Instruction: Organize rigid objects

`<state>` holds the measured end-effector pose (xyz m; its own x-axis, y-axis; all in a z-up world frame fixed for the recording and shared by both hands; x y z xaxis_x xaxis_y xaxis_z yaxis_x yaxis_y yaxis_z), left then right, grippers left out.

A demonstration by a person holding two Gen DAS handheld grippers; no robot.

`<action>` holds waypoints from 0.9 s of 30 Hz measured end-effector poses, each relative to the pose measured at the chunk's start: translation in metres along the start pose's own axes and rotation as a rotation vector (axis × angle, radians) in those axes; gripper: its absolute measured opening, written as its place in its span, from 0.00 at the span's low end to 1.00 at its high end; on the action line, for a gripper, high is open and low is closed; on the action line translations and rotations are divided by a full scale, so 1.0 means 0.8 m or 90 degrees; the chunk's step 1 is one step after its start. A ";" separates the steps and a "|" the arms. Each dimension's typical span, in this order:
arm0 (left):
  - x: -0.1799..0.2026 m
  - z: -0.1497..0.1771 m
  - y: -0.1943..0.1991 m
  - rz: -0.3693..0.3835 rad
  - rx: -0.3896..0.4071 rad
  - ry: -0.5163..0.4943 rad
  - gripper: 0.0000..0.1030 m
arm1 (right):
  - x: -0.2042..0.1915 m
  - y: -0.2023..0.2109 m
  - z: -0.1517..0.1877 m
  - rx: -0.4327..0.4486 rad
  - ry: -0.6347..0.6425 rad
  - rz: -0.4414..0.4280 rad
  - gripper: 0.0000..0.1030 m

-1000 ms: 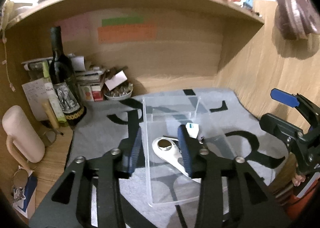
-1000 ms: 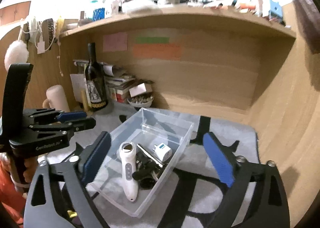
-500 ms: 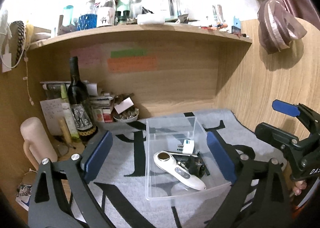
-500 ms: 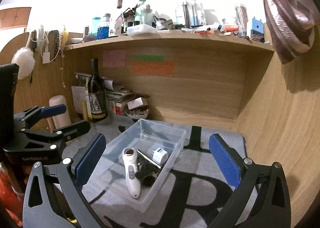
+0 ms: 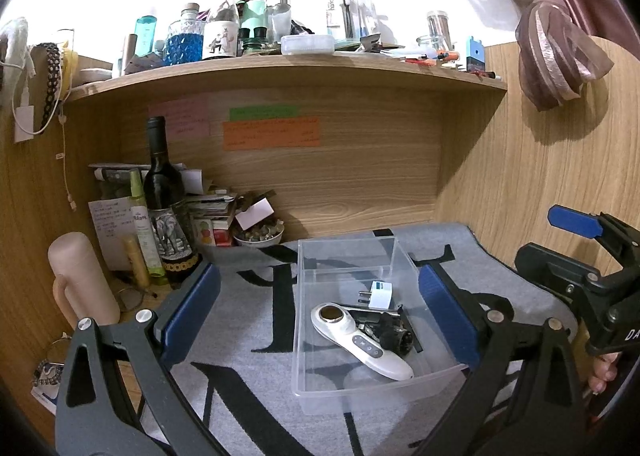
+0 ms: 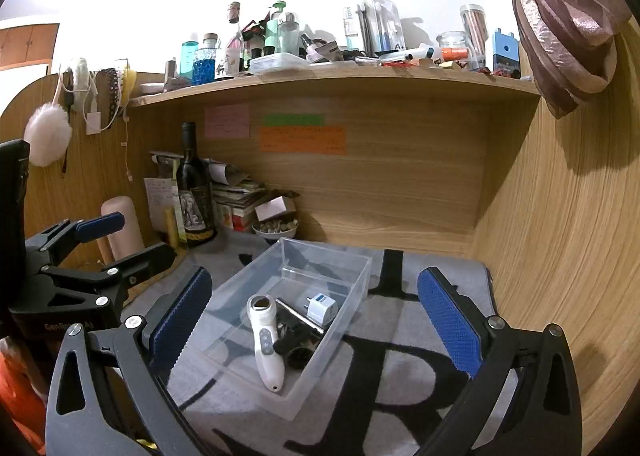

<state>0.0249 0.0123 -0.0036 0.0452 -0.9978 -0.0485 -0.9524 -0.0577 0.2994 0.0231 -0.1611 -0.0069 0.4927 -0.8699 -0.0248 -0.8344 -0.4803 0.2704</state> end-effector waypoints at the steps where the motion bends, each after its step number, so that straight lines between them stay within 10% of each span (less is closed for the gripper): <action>1: 0.000 0.000 0.000 -0.001 0.000 0.000 0.98 | 0.000 0.000 0.000 -0.001 -0.001 -0.001 1.00; 27: -0.001 0.002 -0.005 0.003 -0.006 0.005 0.99 | -0.004 -0.007 0.003 -0.011 0.001 -0.002 1.00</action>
<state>0.0287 0.0131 -0.0062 0.0429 -0.9983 -0.0401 -0.9499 -0.0532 0.3080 0.0254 -0.1559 -0.0108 0.4955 -0.8683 -0.0246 -0.8285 -0.4809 0.2868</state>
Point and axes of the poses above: each gripper's, at about its wrist camera, not at the fingertips, and y roughly against the way its jaws point, x to its right, z to its underside, the point moved 3 cm from there along -y, roughly the way its jaws point, and after that the axes turned 7 degrees about -z, right-handed, at the moved point
